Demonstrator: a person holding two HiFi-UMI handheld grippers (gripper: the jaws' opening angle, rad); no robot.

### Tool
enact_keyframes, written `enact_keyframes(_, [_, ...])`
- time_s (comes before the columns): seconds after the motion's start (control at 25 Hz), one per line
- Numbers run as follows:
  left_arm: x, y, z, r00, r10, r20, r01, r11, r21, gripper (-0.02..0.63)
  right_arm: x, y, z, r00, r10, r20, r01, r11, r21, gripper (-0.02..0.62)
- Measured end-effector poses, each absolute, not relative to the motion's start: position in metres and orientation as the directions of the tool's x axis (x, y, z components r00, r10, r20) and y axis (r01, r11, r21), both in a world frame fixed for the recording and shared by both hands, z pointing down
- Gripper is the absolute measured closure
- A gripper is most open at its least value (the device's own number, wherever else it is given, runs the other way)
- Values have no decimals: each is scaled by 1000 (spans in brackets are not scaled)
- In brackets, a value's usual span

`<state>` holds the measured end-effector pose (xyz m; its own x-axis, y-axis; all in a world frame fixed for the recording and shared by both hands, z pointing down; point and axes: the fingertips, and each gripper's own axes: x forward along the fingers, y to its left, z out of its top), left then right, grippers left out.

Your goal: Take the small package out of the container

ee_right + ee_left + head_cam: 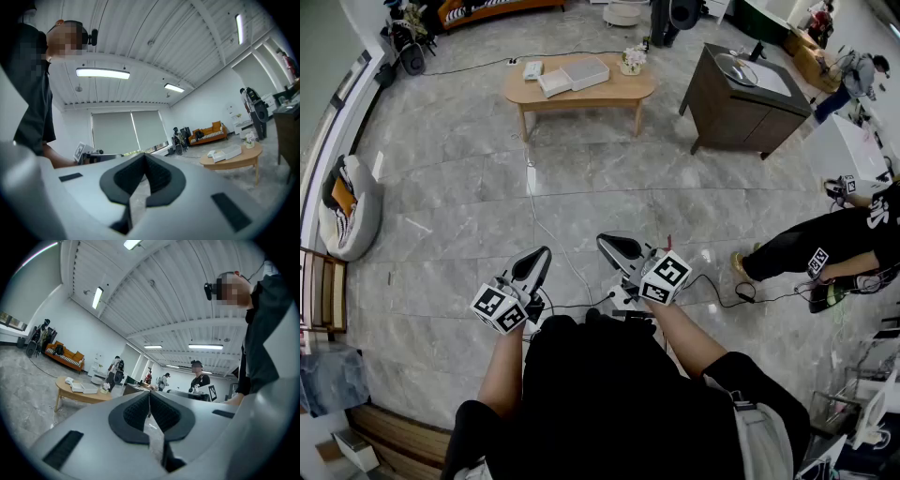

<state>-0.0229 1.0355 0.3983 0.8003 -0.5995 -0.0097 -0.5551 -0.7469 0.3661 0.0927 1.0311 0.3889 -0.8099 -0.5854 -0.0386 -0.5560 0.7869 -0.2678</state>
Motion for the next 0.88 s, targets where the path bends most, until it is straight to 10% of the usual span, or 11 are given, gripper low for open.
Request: enact_keyframes(0.88, [-20,999,389,797,-604,-12,-559,-745,364,586,98,1003,384,-830,-555,-58,-522,808,-272,584])
